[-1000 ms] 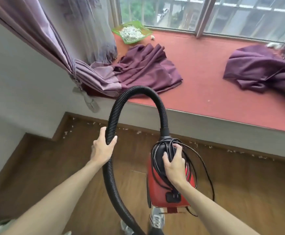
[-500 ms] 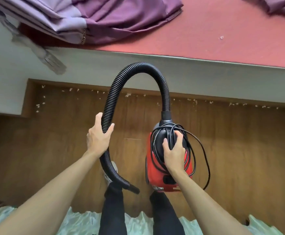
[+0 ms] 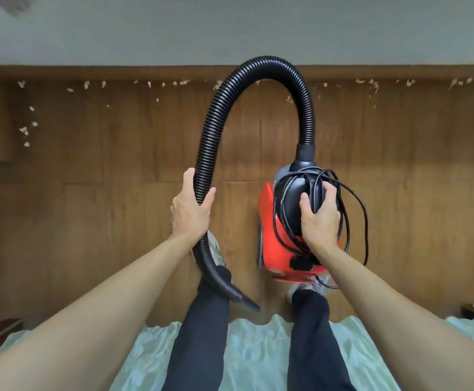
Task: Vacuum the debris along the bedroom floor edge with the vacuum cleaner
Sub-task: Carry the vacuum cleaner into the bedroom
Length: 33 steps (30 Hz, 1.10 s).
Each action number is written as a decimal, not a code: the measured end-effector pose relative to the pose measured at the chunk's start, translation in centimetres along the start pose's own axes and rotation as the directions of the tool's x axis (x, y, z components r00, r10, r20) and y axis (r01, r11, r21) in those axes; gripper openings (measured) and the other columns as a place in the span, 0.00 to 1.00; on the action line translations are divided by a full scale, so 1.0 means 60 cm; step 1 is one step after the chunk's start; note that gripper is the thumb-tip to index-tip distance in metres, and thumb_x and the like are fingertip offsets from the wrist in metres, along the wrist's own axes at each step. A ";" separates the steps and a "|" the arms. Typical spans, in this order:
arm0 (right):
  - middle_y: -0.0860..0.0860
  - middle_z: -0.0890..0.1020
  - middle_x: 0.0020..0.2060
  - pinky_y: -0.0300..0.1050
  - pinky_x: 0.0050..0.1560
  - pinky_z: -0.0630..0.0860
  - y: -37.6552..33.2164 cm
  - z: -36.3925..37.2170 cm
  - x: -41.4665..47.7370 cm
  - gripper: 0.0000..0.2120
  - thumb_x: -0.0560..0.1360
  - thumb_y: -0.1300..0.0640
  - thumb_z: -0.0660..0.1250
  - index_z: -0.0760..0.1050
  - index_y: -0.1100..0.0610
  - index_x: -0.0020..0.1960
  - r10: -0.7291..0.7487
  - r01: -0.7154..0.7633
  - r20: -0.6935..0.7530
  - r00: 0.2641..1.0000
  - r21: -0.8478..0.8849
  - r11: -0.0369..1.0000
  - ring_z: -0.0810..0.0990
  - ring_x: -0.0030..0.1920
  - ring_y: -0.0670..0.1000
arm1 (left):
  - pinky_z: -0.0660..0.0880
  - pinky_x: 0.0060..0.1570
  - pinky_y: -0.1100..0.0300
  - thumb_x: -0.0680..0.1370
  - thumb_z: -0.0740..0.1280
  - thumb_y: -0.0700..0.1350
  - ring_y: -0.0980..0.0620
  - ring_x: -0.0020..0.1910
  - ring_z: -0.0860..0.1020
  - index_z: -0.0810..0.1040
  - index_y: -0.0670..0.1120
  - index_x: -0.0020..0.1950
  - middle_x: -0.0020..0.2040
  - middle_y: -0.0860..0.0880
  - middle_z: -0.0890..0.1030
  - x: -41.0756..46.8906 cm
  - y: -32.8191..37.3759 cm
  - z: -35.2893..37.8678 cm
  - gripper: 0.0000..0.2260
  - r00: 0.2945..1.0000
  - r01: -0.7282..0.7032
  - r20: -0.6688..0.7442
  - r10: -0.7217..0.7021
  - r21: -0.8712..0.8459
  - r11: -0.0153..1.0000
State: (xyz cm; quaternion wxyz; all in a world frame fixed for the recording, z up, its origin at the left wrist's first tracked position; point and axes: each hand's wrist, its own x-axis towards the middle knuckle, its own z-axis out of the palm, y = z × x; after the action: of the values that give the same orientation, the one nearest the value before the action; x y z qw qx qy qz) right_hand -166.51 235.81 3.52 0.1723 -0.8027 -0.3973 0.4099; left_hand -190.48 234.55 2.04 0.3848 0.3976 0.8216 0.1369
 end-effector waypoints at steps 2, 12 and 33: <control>0.38 0.74 0.38 0.36 0.45 0.63 0.025 0.025 0.013 0.19 0.81 0.54 0.63 0.66 0.54 0.70 0.018 -0.018 -0.001 1.000 -0.002 1.000 0.72 0.39 0.43 | 0.73 0.44 0.55 0.82 0.65 0.52 0.47 0.42 0.79 0.63 0.54 0.72 0.45 0.51 0.79 0.010 -0.027 0.025 0.21 1.000 0.006 0.003 -0.006 0.001 1.000; 0.42 0.79 0.44 0.23 0.40 0.68 0.119 0.094 0.058 0.20 0.82 0.56 0.62 0.66 0.54 0.72 -0.015 0.012 0.054 0.998 0.052 0.999 0.75 0.46 0.41 | 0.72 0.49 0.55 0.82 0.65 0.49 0.48 0.45 0.77 0.64 0.52 0.73 0.48 0.51 0.79 0.035 -0.113 0.136 0.20 0.998 0.061 0.013 -0.060 -0.031 0.998; 0.66 0.80 0.52 0.33 0.42 0.66 0.227 0.112 0.085 0.22 0.82 0.59 0.62 0.63 0.60 0.74 -0.012 0.009 0.101 0.995 0.031 0.999 0.70 0.51 0.53 | 0.71 0.50 0.54 0.82 0.66 0.46 0.47 0.49 0.77 0.68 0.46 0.67 0.49 0.49 0.79 0.079 -0.155 0.252 0.15 0.969 0.243 -0.043 -0.244 -0.039 0.969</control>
State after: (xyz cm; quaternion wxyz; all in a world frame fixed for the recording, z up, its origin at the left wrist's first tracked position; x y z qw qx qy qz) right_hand -163.32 230.97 -11.41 0.1662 -0.7763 -0.4034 0.4549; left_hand -186.23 230.90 -15.44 0.3855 0.2839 0.8708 0.1118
